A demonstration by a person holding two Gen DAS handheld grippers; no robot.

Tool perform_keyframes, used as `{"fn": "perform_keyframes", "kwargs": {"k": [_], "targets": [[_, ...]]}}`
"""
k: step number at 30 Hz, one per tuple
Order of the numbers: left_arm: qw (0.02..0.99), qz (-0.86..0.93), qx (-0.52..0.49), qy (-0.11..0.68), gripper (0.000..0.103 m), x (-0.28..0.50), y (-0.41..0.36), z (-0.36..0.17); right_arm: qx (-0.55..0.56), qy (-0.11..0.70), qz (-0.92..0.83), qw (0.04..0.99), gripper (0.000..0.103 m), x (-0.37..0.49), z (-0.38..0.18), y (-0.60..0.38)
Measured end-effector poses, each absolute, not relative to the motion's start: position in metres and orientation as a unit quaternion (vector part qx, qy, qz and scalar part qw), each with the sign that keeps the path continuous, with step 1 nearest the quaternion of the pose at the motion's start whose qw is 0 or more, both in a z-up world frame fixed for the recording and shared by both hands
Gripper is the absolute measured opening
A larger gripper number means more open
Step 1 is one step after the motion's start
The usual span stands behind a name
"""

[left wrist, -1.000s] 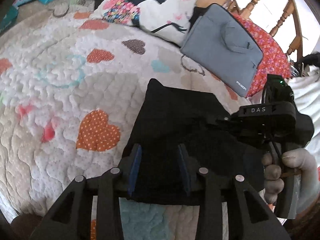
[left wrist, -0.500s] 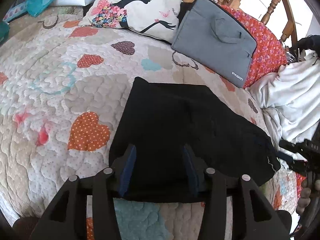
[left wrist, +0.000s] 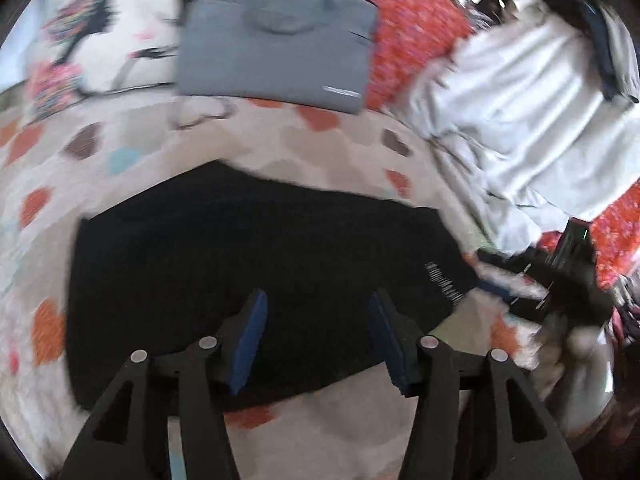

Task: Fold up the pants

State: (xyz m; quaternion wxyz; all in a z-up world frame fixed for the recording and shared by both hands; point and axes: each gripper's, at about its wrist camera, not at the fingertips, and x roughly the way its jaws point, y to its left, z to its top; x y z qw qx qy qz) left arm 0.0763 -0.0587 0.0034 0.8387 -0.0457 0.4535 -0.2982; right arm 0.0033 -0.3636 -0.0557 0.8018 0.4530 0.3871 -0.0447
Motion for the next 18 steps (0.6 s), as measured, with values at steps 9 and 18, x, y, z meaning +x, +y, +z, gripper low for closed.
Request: {"fn": "perform_keyframes", "kwargs": {"k": [9, 18], "targets": [[0.799, -0.346, 0.046, 0.49, 0.06, 0.148, -0.201, 0.009, 0.45, 0.367, -0.047, 0.813, 0.061, 0.0, -0.085, -0.334], [0.751, -0.359, 0.121, 0.541, 0.06, 0.193, -0.284, -0.044, 0.477, 0.33, -0.022, 0.815, 0.062, 0.008, -0.1, -0.341]]}}
